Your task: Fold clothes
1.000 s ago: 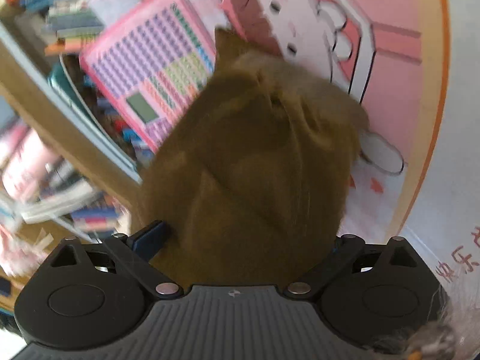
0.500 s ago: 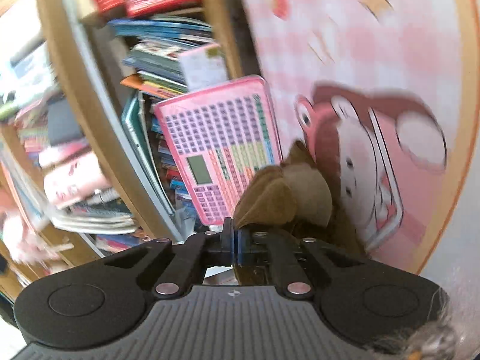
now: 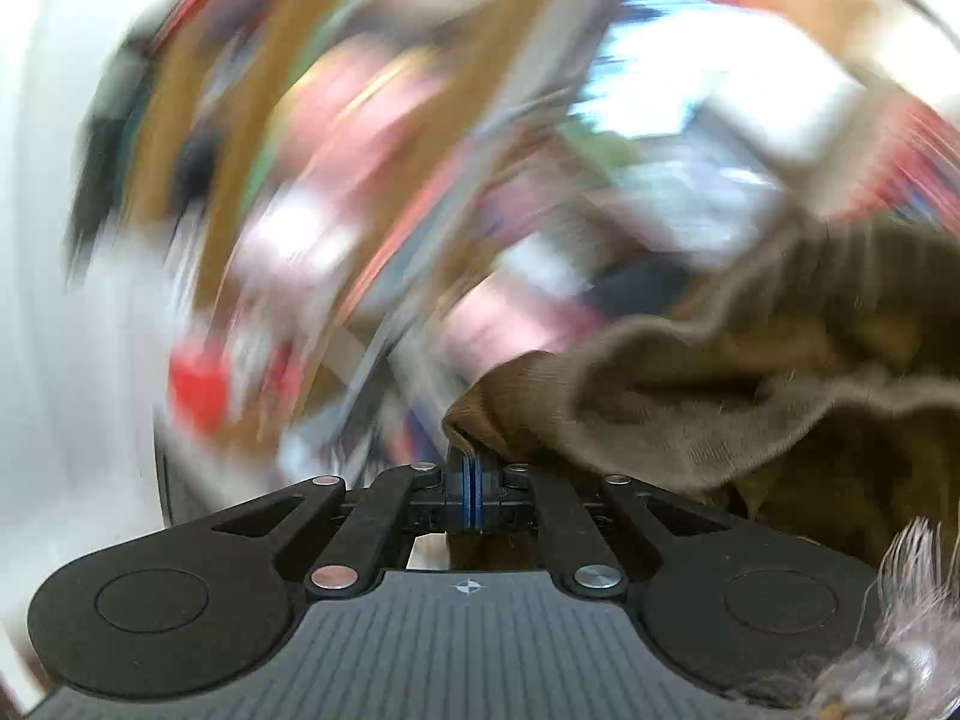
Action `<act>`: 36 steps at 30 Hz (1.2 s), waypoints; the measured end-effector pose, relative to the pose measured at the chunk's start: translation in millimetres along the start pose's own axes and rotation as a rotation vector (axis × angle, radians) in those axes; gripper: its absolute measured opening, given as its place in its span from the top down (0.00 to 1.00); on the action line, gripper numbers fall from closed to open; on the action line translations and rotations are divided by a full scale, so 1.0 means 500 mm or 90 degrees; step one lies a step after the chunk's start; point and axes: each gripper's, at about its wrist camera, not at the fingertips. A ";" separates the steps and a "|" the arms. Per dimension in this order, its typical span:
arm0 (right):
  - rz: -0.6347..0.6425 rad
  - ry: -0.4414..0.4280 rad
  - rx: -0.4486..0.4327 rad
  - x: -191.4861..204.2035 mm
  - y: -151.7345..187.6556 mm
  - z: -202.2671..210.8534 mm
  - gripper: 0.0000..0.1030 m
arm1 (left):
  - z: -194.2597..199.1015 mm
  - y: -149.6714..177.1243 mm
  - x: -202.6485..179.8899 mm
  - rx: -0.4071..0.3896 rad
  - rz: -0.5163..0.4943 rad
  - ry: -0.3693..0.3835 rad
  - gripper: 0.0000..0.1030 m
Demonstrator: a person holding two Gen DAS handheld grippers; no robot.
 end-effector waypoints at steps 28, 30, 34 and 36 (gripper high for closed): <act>0.040 0.365 0.597 -0.147 0.683 -0.102 0.62 | -0.137 -0.002 0.065 0.061 -0.088 0.130 0.69; 0.030 0.397 0.550 -0.145 0.651 -0.065 0.62 | -0.167 -0.002 0.037 0.070 -0.121 0.153 0.69; -0.008 0.493 0.434 -0.168 0.586 0.022 0.62 | -0.225 -0.014 -0.013 0.076 -0.180 0.183 0.69; -0.026 0.538 0.375 -0.176 0.559 0.066 0.62 | -0.260 -0.020 -0.033 0.087 -0.202 0.187 0.69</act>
Point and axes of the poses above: each gripper's, at about its wrist camera, not at the fingertips, and z roughly against the way its jaws point, x to its left, y to its underside, and after that the axes turned 15 degrees about -z, right-handed
